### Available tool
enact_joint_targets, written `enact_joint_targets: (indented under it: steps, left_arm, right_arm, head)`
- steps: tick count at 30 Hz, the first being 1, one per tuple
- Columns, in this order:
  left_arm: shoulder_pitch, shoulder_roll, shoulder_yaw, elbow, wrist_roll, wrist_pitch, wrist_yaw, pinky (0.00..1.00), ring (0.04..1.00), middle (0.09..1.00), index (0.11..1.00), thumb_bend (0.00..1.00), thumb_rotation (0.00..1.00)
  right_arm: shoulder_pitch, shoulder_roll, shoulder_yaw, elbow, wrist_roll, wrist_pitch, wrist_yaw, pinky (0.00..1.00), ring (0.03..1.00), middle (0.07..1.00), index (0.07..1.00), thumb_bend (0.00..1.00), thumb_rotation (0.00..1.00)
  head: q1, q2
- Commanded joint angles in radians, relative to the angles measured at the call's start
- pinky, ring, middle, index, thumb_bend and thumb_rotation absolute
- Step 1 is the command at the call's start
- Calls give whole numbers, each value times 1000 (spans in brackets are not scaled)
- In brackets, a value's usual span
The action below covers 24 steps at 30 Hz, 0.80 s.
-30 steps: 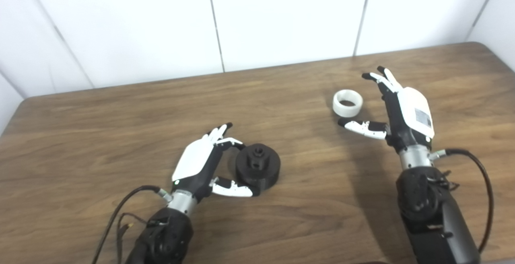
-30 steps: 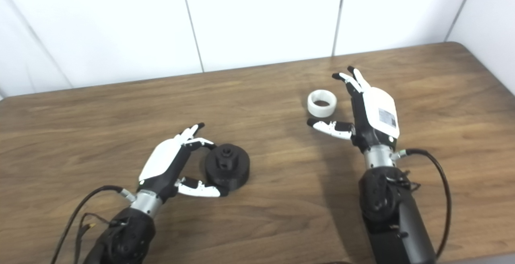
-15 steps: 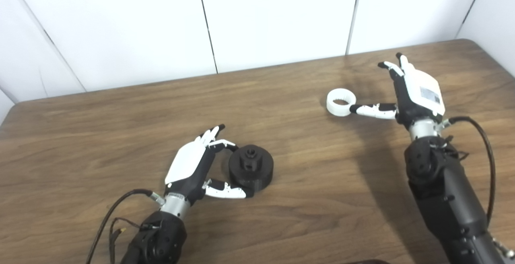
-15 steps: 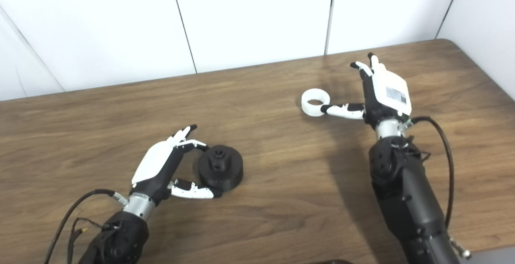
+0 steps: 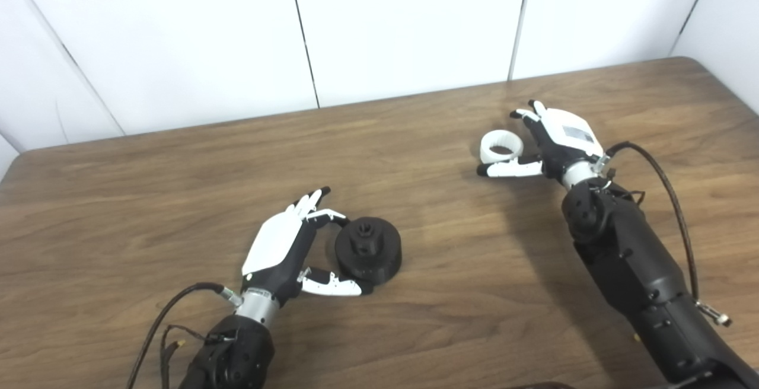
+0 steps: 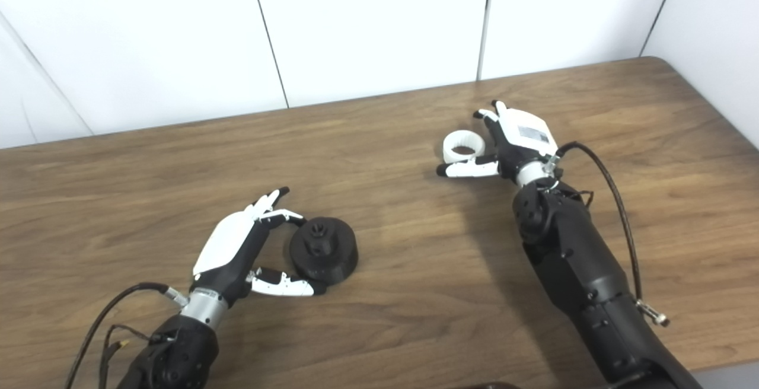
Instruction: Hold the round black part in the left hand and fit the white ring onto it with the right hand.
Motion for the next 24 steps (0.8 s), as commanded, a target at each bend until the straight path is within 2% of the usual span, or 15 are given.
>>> enact_joint_targets:
  steps: [1, 6, 8, 13, 21, 24]
  left_arm:
    - [-27, 1, 8, -23, 8, -16, 11, 1000, 1000, 1000, 636, 987, 348]
    - [-31, 2, 9, -20, 7, -17, 10, 1000, 1000, 1000, 637, 983, 344]
    - [-32, 2, 10, -21, 4, -17, 9, 1000, 1000, 1000, 636, 980, 343]
    - [-32, 3, 13, -24, 0, -22, 9, 1000, 1000, 1000, 634, 980, 346]
    - [-30, 6, 16, -31, -5, -19, 1, 1000, 1000, 1000, 634, 979, 338]
    - [-30, 8, 16, -38, -2, -13, -9, 1000, 1000, 1000, 638, 974, 339]
  right_arm:
    - [-52, -20, 10, -5, 4, -15, -9, 862, 989, 1000, 883, 1000, 692]
    - [-52, -9, 25, 7, 10, -18, -17, 878, 990, 1000, 859, 1000, 659]
    - [-50, -3, 27, 7, 14, -25, -34, 880, 983, 1000, 816, 998, 592]
    - [-48, 5, 33, 18, 20, -42, -80, 888, 978, 1000, 754, 911, 442]
    - [-42, -4, 30, 17, 33, -53, -112, 891, 955, 988, 735, 846, 393]
    - [-40, -8, 23, 16, 40, -60, -124, 887, 937, 970, 719, 801, 339]
  head:
    - [0, 1]
    - [0, 2]
    - [0, 3]
    - [-1, 5]
    - [-4, 9]
    - [-2, 12]
